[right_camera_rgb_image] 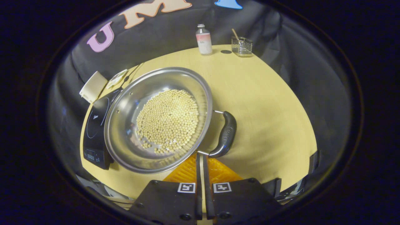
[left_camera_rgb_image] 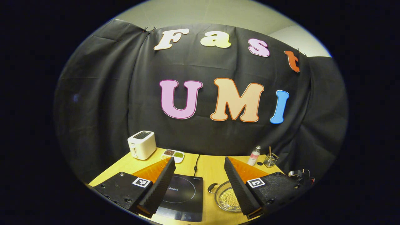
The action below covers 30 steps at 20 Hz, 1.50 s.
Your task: First push the handle of the pot to place it horizontally, then grasp the pot with both hands and set it on the induction cooktop.
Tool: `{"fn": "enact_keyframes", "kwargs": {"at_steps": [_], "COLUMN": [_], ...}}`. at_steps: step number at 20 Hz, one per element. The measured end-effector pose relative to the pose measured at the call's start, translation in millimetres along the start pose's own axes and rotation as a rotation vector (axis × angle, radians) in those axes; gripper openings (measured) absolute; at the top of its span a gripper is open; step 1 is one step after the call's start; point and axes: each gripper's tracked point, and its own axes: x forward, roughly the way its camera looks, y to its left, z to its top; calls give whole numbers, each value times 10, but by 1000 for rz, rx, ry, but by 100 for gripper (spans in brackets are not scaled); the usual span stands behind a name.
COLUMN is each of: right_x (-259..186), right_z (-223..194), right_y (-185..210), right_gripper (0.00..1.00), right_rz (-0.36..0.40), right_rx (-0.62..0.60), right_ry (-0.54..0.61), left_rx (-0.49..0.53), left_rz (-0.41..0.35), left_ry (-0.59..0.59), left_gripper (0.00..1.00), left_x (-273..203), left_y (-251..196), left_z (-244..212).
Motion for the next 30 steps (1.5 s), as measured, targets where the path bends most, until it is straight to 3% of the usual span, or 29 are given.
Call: {"fn": "enact_keyframes", "kwargs": {"at_steps": [11,15,18,19,20,22,26,27,28,30], "right_x": [100,144,184,195,212,248,324,337,362,391], "right_z": [253,334,407,433,462,523,668,701,738,804], "right_y": [-136,-169,-187,-194,-200,-211,-230,-235,-239,-252], "right_gripper": [7,7,7,0,0,0,0,0,5,5], "right_rz": [11,14,27,31,33,30,29,32,36,37], "right_rx": [-9,-33,-34,-30,-34,-55,-70,-64,-61,-54], "right_ry": [-52,-38,-33,-32,-33,-37,-38,-36,-36,-36], "left_rx": [18,24,13,1,-11,-29,-13,-10,-10,-16], "left_rz": [-47,-3,45,62,79,111,175,186,196,213], "left_ry": [-23,-6,4,-1,-10,-21,-31,-27,-24,-18], "left_gripper": [94,93,100,93,96,93,96,93,93,96], "left_x": [-237,-439,-568,-603,-651,-749,-987,-1034,-1072,-1128], "left_y": [-386,-239,-73,-25,25,99,274,297,322,369], "left_z": [22,-112,-188,-197,-185,-186,-233,-252,-269,-304]}}
